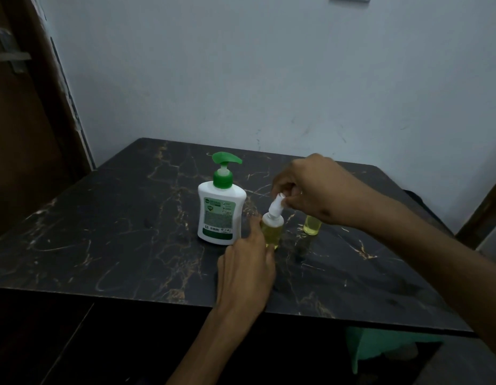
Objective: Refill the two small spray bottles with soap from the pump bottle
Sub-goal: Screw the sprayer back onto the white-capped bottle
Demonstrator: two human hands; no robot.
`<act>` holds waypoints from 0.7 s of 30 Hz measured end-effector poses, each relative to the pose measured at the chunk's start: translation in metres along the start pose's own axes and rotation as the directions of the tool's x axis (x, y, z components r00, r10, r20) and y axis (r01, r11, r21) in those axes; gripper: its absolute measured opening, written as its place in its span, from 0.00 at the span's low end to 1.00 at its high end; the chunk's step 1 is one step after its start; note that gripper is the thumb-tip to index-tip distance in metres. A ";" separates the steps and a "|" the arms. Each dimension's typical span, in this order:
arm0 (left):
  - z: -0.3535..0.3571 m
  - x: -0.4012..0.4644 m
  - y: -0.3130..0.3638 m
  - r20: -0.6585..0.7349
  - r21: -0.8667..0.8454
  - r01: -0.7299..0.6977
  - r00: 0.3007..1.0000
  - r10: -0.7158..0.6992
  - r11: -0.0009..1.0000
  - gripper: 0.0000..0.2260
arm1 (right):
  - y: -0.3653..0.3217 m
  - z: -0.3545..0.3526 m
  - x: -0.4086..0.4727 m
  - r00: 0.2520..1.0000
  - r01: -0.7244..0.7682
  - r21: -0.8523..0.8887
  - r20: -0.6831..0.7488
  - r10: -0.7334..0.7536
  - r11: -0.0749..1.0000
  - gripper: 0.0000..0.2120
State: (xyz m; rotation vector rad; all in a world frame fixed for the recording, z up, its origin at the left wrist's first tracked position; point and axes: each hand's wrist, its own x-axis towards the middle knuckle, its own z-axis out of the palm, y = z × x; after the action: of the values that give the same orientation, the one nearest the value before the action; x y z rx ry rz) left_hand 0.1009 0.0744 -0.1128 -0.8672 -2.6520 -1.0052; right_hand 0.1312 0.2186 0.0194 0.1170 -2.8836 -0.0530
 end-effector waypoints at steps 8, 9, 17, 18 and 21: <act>0.003 0.003 0.001 0.021 0.037 0.003 1.000 -0.004 0.999 0.24 | 0.002 -0.001 0.007 0.998 -0.031 -0.021 0.054 0.032 0.999 0.03; 0.003 0.003 0.001 0.028 0.043 0.007 1.000 -0.008 0.999 0.25 | 0.001 -0.001 0.008 0.997 -0.030 -0.019 0.066 0.031 0.999 0.01; 0.003 0.005 0.001 0.041 0.042 -0.002 0.999 0.000 0.999 0.26 | 0.004 0.002 0.016 0.995 -0.009 -0.044 0.101 0.013 0.999 0.06; 0.002 0.004 0.001 0.040 0.041 -0.002 0.999 0.000 0.999 0.26 | 0.004 0.002 0.016 0.995 -0.002 -0.044 0.102 0.007 0.999 0.06; 0.001 0.005 0.001 0.044 0.042 -0.005 0.999 0.003 0.999 0.27 | 0.005 0.000 0.017 0.992 0.015 -0.041 0.128 -0.010 0.999 0.09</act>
State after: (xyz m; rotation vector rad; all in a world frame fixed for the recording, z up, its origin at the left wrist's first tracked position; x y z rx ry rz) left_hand 0.0978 0.0785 -0.1114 -0.8954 -2.6968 -0.9368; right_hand 0.1146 0.2218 0.0237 0.1287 -3.0073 -0.1270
